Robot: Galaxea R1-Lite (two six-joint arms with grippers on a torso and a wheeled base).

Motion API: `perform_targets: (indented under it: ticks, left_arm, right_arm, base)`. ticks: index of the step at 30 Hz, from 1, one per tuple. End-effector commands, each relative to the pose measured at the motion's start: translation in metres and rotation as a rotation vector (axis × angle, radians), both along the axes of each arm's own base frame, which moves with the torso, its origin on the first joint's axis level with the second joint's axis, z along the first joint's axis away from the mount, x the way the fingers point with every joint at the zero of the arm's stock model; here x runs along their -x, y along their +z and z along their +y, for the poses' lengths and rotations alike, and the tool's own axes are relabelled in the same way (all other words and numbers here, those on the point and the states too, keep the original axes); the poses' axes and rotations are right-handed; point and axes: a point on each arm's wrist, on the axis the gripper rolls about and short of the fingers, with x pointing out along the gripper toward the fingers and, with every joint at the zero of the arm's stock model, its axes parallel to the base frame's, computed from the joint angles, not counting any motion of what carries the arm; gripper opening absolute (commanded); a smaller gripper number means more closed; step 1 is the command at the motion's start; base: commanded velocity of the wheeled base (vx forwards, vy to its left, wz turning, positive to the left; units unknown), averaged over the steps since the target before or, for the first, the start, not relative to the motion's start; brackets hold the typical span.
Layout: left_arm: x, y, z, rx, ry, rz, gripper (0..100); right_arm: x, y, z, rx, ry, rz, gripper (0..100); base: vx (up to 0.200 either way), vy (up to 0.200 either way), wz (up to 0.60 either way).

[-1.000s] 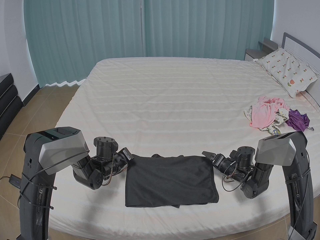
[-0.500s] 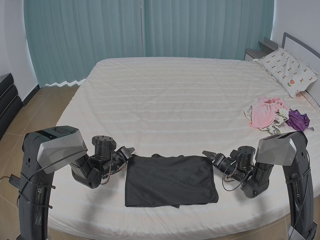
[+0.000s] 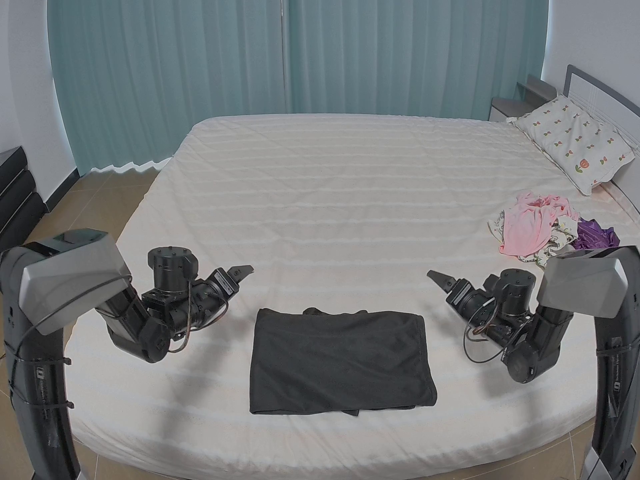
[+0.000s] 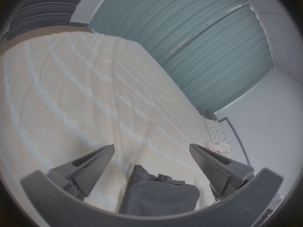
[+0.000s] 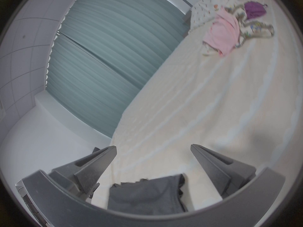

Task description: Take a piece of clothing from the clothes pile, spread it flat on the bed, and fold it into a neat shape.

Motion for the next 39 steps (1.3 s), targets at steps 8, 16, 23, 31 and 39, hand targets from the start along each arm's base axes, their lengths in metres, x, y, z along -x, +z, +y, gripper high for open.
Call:
perform_targets:
  ticks: [8,16,23,31,39]
  left_arm:
    - [0.117,0.127,0.045,-0.025,-0.002,-0.249,100]
    - [0.221,0.134,0.062,-0.077,0.0,-0.336,100]
    - [0.263,0.132,0.071,-0.096,0.106,-0.401,100]
    - [0.302,0.123,0.08,-0.174,0.199,-0.438,100]
    - [0.351,0.113,0.09,-0.302,0.281,-0.512,100]
  right_arm:
    - [0.127,0.132,-0.035,0.177,-0.055,-0.259,100]
    - [0.239,0.16,-0.041,0.334,-0.175,-0.385,100]
    - [0.299,0.16,-0.071,0.385,-0.252,-0.368,100]
    - [0.34,0.13,-0.092,0.435,-0.332,-0.253,100]
    - [0.363,0.113,-0.099,0.455,-0.473,-0.228,100]
  base:
    - [0.0,0.0,0.0]
    - [0.0,0.0,0.0]
    - [0.0,0.0,0.0]
    - [0.0,0.0,0.0]
    - [0.0,0.0,0.0]
